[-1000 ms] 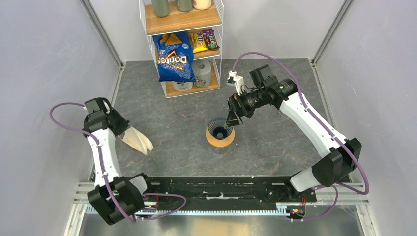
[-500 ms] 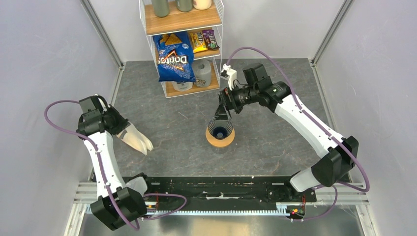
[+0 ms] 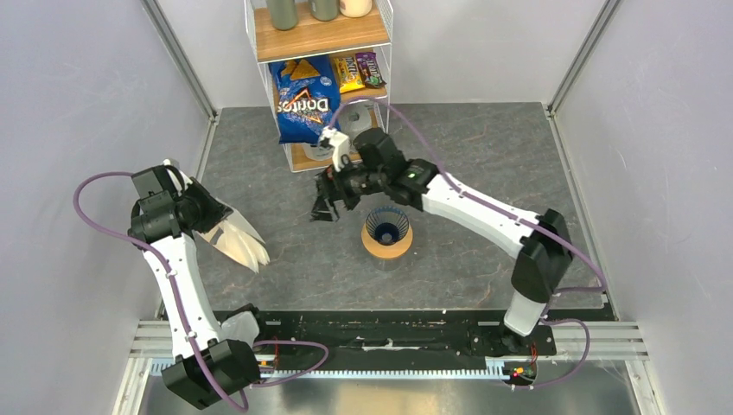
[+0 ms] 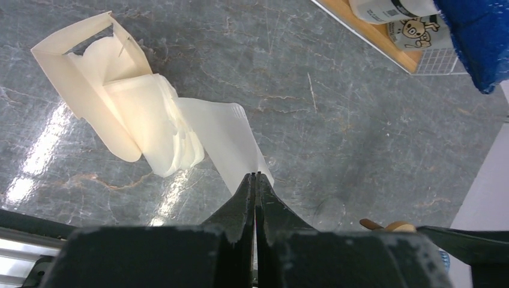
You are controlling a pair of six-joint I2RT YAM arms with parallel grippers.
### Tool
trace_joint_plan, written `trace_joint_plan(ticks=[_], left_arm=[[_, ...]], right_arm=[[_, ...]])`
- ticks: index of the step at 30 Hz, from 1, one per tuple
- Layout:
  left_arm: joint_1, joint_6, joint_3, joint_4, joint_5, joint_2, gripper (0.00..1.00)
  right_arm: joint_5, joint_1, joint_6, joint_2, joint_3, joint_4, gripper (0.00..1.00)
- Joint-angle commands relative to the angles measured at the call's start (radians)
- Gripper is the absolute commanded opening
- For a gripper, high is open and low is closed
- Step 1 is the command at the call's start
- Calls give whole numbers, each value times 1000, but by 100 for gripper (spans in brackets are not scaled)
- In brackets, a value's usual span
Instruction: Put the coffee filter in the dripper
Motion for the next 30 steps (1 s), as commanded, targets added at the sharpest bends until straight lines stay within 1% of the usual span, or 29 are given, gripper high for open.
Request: trace_joint_plan(ticks=[1,7,8,12,17,24,27,28,30], left_arm=[[8,-35,49,4,52,-3,2],[7,-55,50,4,73,-4,2],[7,-59,50,3,76,-5,2],[7,-68,59,5,91,-2,2],[8,-83,66,4,110,-1,2],[8,-98,88,5,133,13,2],[7,-103,96,7,149,16,2],[8,-104,98,7,154,16,2],[8,-105,99,3,161,18,2]], right_arm=[[138,81,29,98,111,112,97],[143,138,46,208,173,217,97],[132,148,48,223,186,224,100],[139,181,42,253,198,282,99],[177,196,40,317,225,338,99],[160,224,12,386,264,408,99],[216,228,-1,411,272,421,99],[235,227,-5,418,272,430,95],[256,227,-20,430,270,452,91]])
